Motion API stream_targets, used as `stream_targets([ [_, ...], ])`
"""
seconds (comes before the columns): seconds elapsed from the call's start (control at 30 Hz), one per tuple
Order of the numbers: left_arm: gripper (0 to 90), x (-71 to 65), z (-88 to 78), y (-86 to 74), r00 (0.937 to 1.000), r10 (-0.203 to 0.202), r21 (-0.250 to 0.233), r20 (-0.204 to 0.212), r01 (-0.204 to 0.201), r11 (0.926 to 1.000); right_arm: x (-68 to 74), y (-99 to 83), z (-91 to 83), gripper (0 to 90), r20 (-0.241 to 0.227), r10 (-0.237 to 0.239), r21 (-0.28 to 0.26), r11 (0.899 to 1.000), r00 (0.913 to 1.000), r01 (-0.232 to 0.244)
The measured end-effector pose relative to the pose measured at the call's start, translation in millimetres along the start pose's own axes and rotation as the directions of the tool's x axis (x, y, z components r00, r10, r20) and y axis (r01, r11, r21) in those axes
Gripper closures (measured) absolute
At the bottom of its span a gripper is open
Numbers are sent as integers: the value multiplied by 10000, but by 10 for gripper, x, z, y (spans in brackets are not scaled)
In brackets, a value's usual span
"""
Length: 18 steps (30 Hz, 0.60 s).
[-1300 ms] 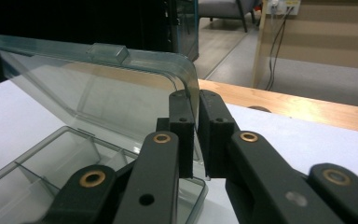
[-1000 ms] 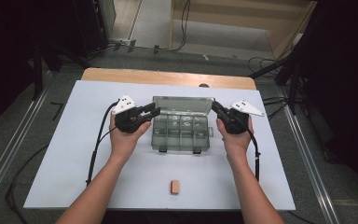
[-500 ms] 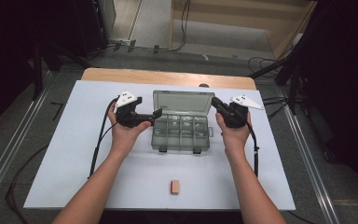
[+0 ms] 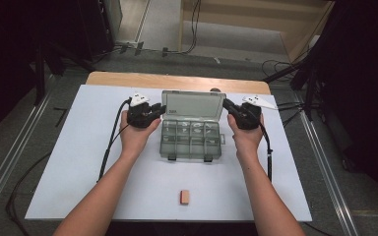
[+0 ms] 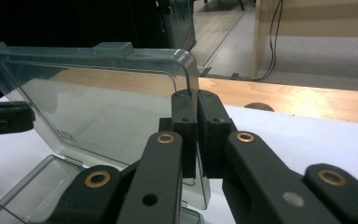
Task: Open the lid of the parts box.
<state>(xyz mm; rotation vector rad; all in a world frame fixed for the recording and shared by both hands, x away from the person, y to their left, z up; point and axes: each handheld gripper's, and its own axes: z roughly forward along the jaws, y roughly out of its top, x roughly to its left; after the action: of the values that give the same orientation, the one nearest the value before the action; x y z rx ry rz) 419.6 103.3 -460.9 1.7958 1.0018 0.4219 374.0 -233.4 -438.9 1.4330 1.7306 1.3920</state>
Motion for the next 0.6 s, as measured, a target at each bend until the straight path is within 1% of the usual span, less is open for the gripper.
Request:
stream_targets([
  [0.13, 767, 16, 34, -6, 9999, -87, 70, -112, 88, 9999, -12, 3, 14, 854, -61, -2, -19, 10000, 10000, 2],
  [0.2, 782, 3, 46, -5, 9995, -262, 47, -153, 263, 9996, -12, 13, 22, 854, -37, -49, 18, 10000, 10000, 49],
  [0.3, 821, -17, 58, 1, 9992, -295, 24, -268, 296, 9996, -19, 32, 40, 855, -52, -20, 104, 9999, 10000, 20],
  [0.37, 826, -12, 68, 2, 9988, -383, 3, -294, 383, 9993, -31, 43, 54, 855, -68, -48, 150, 9999, 10000, 49],
  [0.43, 831, -5, 74, 4, 9988, -390, 22, -308, 390, 9992, -38, 55, 68, 856, -77, -88, 167, 9998, 9999, 90],
  [0.6, 841, 3, 88, 6, 9981, -532, 6, -320, 532, 9986, -51, 75, 103, 854, -84, 5, 213, 9998, 10000, -3],
])
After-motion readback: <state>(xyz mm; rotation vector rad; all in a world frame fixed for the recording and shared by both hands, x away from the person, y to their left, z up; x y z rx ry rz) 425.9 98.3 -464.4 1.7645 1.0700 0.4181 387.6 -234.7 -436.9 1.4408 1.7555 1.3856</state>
